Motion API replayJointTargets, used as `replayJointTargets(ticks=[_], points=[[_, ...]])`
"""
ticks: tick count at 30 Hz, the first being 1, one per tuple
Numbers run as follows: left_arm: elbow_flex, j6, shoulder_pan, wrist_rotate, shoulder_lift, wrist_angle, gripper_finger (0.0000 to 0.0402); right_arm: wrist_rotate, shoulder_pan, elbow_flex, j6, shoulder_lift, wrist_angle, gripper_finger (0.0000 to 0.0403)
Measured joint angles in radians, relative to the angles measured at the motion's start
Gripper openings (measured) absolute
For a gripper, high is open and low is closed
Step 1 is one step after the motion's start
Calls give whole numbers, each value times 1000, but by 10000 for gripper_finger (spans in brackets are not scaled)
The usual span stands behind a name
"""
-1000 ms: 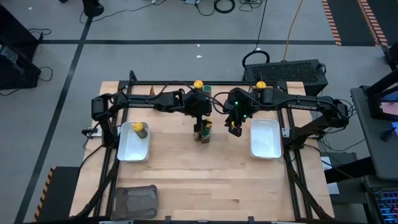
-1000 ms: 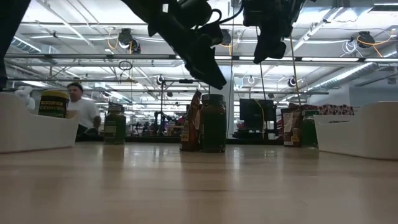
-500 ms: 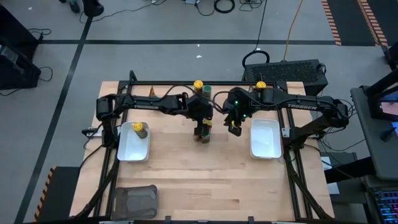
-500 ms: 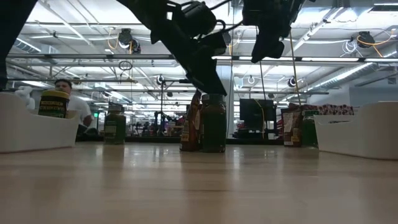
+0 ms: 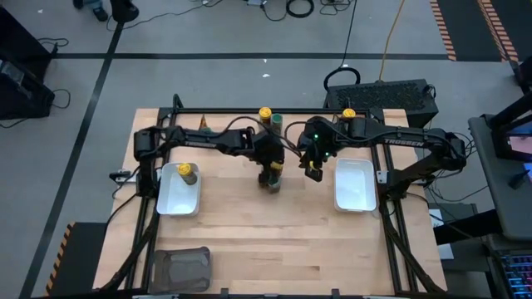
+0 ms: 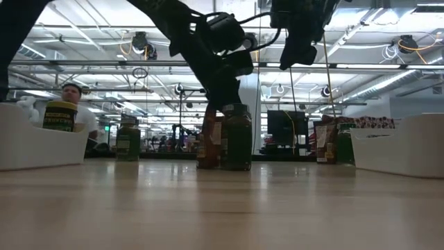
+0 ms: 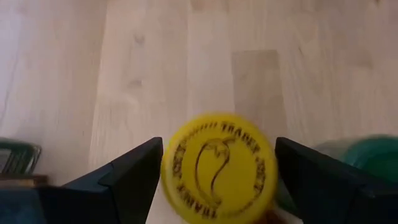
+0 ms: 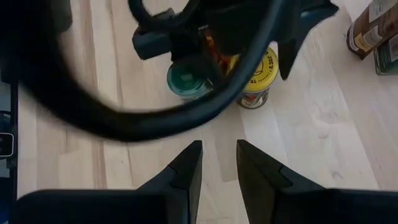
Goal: Sort spices by type
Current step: Put the bottom left yellow seasoning bottle into the left white bin
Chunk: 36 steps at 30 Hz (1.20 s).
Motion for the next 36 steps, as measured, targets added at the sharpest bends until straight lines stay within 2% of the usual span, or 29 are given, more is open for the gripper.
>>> replayJointTargets(ticks=[26,36], points=[[0,-1,-1,-9,4,-3,310,1,0,0,-12,0,27,82],[0,-2,-1,-9,4,-3,241,2,0,0,-16,0,27,82]])
